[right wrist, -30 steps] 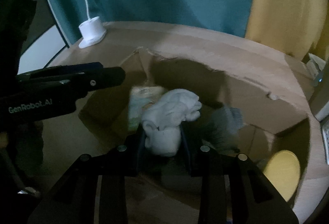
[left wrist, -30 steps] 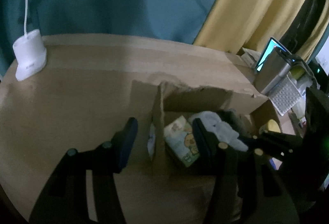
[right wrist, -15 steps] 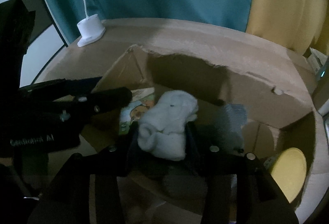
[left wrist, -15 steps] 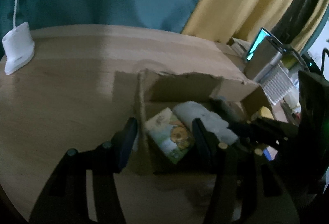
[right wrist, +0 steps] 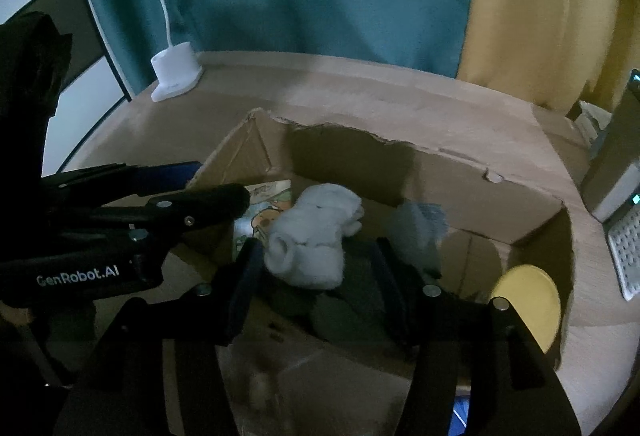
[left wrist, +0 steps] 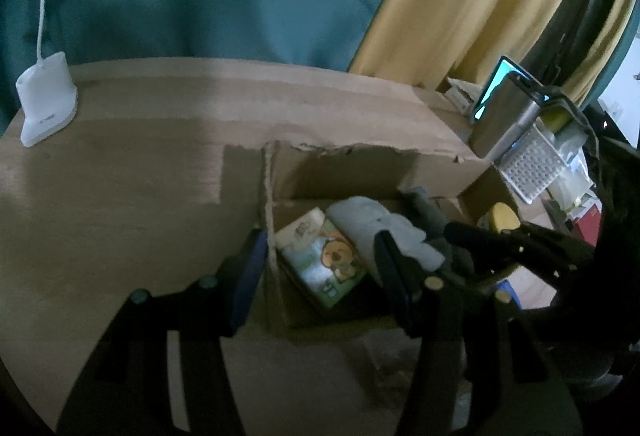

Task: Organize objects
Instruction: 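Lower glove into box with right tool while left tool drops tissue pack inside, then withdraw both tools from the box toward the remaining items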

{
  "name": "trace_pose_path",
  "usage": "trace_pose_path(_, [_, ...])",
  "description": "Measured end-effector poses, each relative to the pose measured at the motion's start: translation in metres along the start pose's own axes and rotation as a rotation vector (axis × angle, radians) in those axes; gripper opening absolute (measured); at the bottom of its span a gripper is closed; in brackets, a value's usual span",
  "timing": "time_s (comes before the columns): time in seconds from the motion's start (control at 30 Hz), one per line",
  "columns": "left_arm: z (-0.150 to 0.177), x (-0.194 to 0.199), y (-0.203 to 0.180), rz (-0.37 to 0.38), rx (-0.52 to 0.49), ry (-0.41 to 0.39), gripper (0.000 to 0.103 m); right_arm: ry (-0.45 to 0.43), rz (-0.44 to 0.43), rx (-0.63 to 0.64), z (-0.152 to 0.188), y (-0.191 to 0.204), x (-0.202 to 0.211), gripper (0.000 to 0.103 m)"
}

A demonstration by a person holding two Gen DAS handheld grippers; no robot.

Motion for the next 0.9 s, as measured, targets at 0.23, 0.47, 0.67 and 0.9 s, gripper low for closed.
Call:
trace_pose_path(0.23, [0.005, 0.014, -0.006, -0.006, -0.009, -0.027, 0.068, -0.022, 0.024, -0.009, 0.008, -0.002, 0.016, 0.061])
trace_pose_path(0.47, [0.01, 0.026, -0.016, -0.003, -0.026, -0.043, 0.068, -0.054, 0.044, -0.02, 0.014, -0.004, 0.033, 0.067])
trace_pose_path(0.67, [0.015, 0.035, -0.026, -0.003, -0.036, -0.052, 0.068, -0.071, 0.06, -0.032, 0.021, -0.008, 0.048, 0.067])
trace_pose_path(0.9, [0.023, 0.043, -0.038, -0.002, -0.054, -0.055, 0.068, -0.088, 0.074, -0.05, 0.031, -0.016, 0.064, 0.067])
Point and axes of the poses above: each gripper's, at about its wrist camera, not at the fingertips, and x roughly against the way its jaws point, y to its left, z to its underside, the point moved 6 cm from there along -x, roughly the way its jaws point, and after that the axes turned 3 degrees about x, right-handed, at the moved point
